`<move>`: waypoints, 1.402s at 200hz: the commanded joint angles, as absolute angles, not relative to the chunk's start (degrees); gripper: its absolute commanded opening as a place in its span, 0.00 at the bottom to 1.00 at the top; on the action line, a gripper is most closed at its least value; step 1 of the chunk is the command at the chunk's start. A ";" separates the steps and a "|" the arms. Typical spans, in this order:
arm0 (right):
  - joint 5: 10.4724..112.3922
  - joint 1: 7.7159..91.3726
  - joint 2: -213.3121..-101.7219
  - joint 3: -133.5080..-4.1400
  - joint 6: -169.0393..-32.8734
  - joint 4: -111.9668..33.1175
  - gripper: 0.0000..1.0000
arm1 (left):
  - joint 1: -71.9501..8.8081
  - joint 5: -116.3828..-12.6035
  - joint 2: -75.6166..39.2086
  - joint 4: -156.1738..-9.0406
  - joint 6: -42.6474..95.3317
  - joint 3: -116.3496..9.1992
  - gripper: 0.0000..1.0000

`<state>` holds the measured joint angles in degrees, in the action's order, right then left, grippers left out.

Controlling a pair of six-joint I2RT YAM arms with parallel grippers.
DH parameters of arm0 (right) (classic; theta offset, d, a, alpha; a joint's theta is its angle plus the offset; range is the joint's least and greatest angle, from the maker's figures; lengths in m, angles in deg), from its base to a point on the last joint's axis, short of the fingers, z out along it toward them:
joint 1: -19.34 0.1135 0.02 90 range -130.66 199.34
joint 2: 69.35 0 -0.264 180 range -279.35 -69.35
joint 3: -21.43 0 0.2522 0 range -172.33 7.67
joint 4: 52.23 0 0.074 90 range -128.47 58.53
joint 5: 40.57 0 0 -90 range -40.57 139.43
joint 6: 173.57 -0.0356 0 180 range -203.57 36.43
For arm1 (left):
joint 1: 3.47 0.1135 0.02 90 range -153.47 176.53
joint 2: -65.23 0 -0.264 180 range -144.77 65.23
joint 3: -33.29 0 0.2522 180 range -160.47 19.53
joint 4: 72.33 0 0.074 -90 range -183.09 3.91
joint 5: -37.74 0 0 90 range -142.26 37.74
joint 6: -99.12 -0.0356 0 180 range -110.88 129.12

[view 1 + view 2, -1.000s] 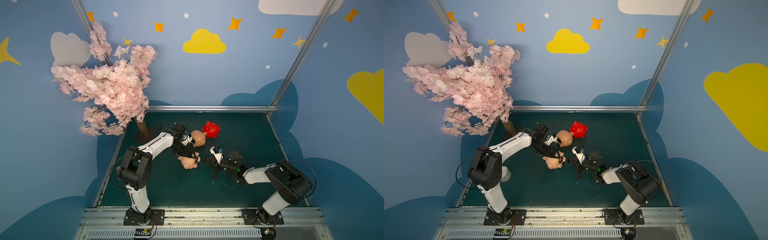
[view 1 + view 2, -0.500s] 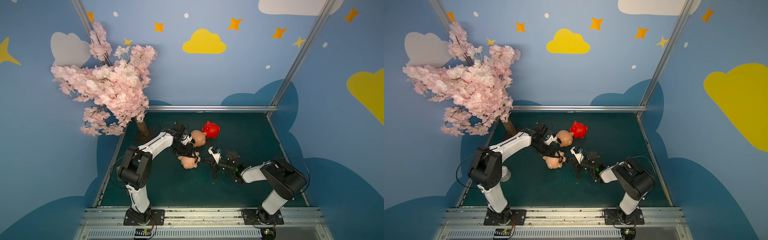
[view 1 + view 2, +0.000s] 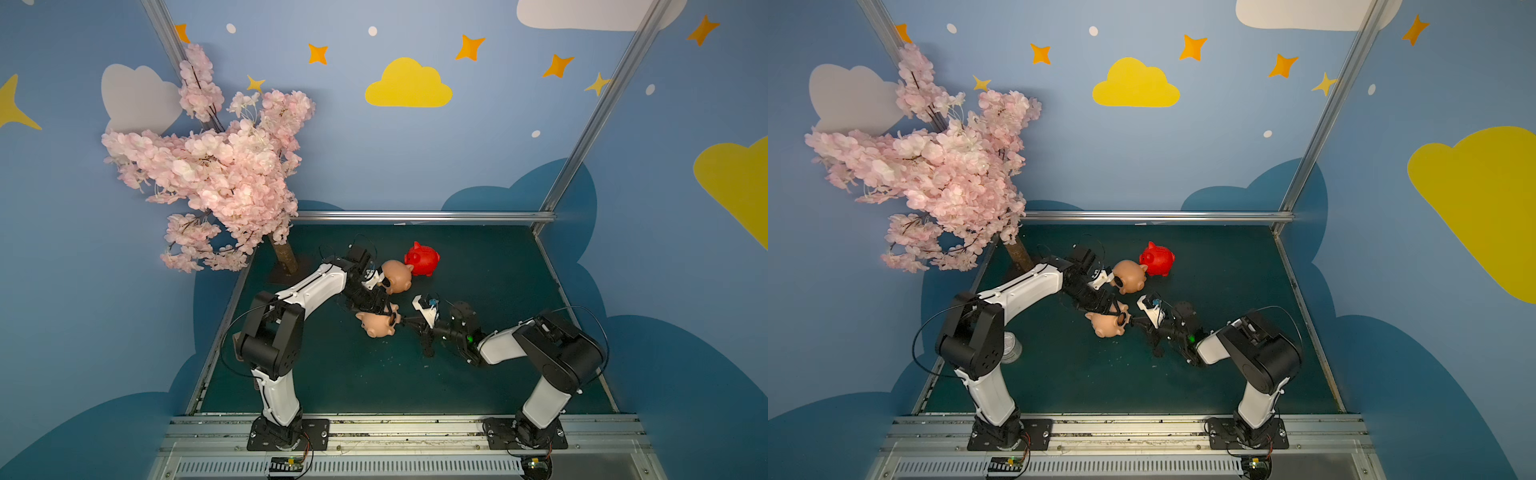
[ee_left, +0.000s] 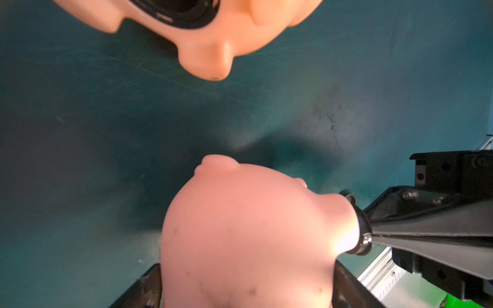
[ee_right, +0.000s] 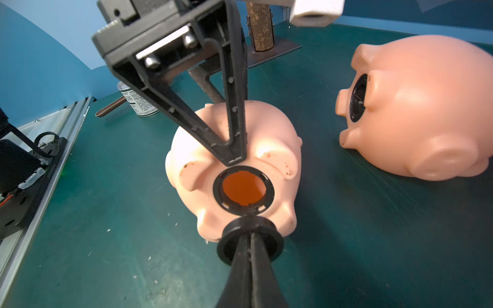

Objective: Close piggy banks
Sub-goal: Insert the knob into the piggy bank.

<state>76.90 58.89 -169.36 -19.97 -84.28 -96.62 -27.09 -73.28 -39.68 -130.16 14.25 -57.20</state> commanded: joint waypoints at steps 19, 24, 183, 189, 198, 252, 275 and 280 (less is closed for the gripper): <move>77.82 59.59 -171.19 -22.59 -82.98 -99.13 0.00 | -28.35 -78.11 -43.16 -131.80 14.04 -55.46 0.77; 77.47 59.68 -171.44 -22.80 -83.03 -99.06 0.00 | -28.28 -78.10 -43.15 -131.71 14.04 -55.36 0.77; 75.30 61.42 -175.08 -24.48 -82.61 -101.33 0.00 | -28.27 -78.19 -43.81 -131.31 14.46 -55.53 0.77; 74.99 61.44 -175.08 -24.44 -82.82 -101.32 0.00 | -28.31 -78.28 -43.76 -131.12 14.50 -55.47 0.76; 74.76 61.47 -175.17 -24.45 -83.21 -101.32 0.00 | -28.36 -78.57 -43.59 -130.76 14.64 -55.28 0.77; 73.41 62.13 -175.17 -24.57 -83.48 -101.40 0.00 | -28.34 -78.73 -43.82 -130.83 14.59 -55.44 0.76; 72.74 62.45 -175.41 -24.77 -83.81 -101.37 0.00 | -28.27 -78.56 -43.84 -131.05 14.53 -55.45 0.76; 72.37 62.49 -175.48 -24.91 -83.83 -101.25 0.00 | -28.34 -78.44 -43.90 -131.09 14.56 -55.44 0.76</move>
<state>73.81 61.91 -174.39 -23.32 -83.36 -99.99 -27.04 -73.45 -39.85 -130.12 14.27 -57.29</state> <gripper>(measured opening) 0.049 0.882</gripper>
